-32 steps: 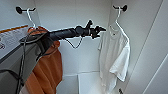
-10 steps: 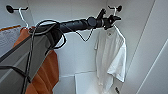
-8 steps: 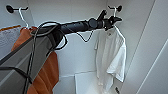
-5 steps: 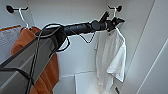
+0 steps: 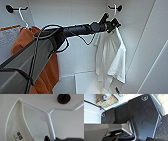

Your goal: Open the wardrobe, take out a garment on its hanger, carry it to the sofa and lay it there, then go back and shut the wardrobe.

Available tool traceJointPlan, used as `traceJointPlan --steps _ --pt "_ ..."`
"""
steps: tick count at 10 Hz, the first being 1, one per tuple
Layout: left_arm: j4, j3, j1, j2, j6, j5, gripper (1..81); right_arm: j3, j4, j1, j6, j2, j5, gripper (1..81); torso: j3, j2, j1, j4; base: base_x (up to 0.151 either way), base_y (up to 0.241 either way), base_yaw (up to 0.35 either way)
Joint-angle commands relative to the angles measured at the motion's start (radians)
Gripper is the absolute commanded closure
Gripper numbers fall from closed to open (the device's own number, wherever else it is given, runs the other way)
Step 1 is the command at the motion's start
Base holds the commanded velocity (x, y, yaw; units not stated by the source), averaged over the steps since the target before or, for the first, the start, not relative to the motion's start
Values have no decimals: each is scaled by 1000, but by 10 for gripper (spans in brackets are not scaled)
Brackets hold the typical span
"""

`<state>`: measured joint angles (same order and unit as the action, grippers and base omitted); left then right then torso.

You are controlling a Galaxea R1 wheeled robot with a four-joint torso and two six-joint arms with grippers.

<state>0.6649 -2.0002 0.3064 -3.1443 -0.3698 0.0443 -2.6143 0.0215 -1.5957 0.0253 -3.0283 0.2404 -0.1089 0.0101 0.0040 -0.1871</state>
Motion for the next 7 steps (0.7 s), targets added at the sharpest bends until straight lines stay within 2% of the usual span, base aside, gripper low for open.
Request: traceJointPlan --steps 1,6,7 --pt "-37 20 201 13 31 -9 811 5 6 22 -1 -8 -50 10 0 0 0 0 0 0 0" --pt "-37 109 318 101 29 25 811 5 2 29 1 -3 -50 10 0 0 1 0 0 0 0" --pt "-37 135 337 117 26 29 811 7 0 30 1 -3 -49 10 0 0 1 42 0 0 0"
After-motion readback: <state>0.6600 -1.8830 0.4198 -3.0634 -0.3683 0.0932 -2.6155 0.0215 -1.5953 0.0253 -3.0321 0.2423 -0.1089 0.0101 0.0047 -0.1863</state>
